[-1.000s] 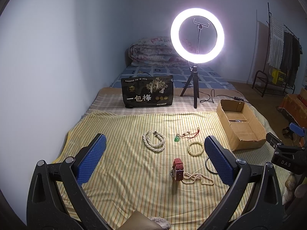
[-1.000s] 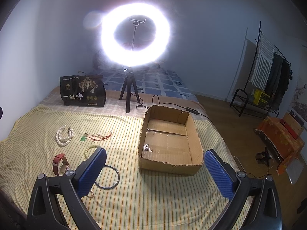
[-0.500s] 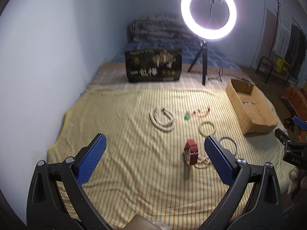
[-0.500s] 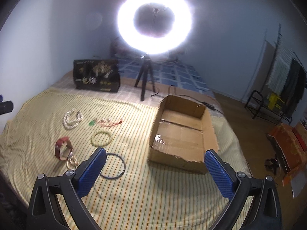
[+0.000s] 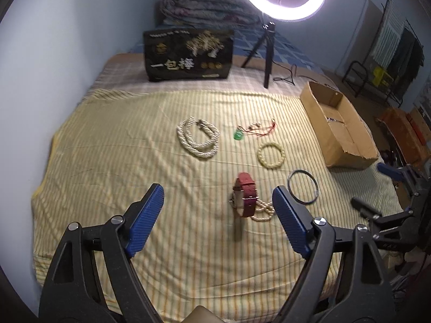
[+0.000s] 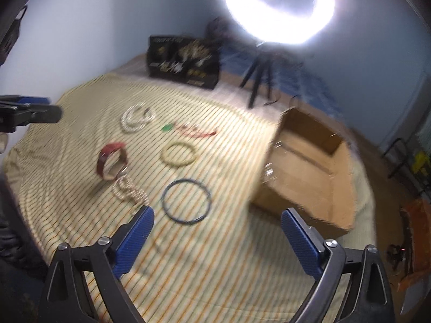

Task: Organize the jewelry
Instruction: 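Move the left tool to the red watch while the right tool approaches the black bangle, then grasp the red watch strap with the left tool while the right tool grasps the black bangle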

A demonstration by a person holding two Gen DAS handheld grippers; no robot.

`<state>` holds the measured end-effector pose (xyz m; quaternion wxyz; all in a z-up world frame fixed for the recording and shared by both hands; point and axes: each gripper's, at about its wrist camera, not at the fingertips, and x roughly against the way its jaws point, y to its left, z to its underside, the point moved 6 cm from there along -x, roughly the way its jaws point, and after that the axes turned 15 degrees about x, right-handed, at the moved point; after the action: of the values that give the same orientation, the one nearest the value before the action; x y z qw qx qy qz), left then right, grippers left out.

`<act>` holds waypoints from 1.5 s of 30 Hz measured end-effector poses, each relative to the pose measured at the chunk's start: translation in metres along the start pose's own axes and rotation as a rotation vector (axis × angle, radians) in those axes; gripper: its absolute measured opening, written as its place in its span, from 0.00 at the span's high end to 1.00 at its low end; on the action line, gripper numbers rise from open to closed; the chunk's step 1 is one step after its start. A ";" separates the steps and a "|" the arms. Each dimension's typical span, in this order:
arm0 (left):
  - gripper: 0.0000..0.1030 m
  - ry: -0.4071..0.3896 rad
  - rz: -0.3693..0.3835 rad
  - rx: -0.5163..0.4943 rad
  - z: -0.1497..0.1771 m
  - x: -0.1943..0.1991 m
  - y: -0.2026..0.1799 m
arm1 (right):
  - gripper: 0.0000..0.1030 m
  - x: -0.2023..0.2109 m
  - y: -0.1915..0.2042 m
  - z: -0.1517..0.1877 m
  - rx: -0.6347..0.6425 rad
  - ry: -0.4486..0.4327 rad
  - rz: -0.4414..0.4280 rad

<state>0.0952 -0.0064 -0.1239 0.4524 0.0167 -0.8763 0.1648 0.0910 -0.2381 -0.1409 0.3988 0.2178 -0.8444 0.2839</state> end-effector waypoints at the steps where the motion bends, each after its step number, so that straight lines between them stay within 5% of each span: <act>1: 0.17 0.009 -0.001 -0.006 0.000 -0.003 -0.003 | 0.08 -0.006 0.003 0.001 0.003 0.015 -0.034; 4: 0.17 0.054 -0.013 -0.017 0.003 -0.017 -0.011 | 0.25 -0.022 0.010 0.005 0.013 0.053 -0.102; 11: 0.18 0.152 0.003 0.016 0.005 -0.047 -0.015 | 0.38 -0.049 0.027 0.011 0.072 0.127 -0.214; 16: 0.31 0.215 0.010 0.064 0.008 -0.065 -0.010 | 0.60 -0.063 0.034 0.013 0.113 0.165 -0.265; 28: 0.50 0.285 0.026 0.073 0.017 -0.086 -0.015 | 0.67 -0.092 0.051 0.006 0.227 0.216 -0.284; 45: 0.74 0.379 0.027 0.115 0.023 -0.116 -0.013 | 0.76 -0.114 0.042 0.000 0.199 0.219 -0.347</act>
<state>0.1474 -0.0393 -0.2254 0.6055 -0.0007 -0.7646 0.2211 0.1334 -0.1907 -0.2445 0.5074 0.3658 -0.7138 0.3151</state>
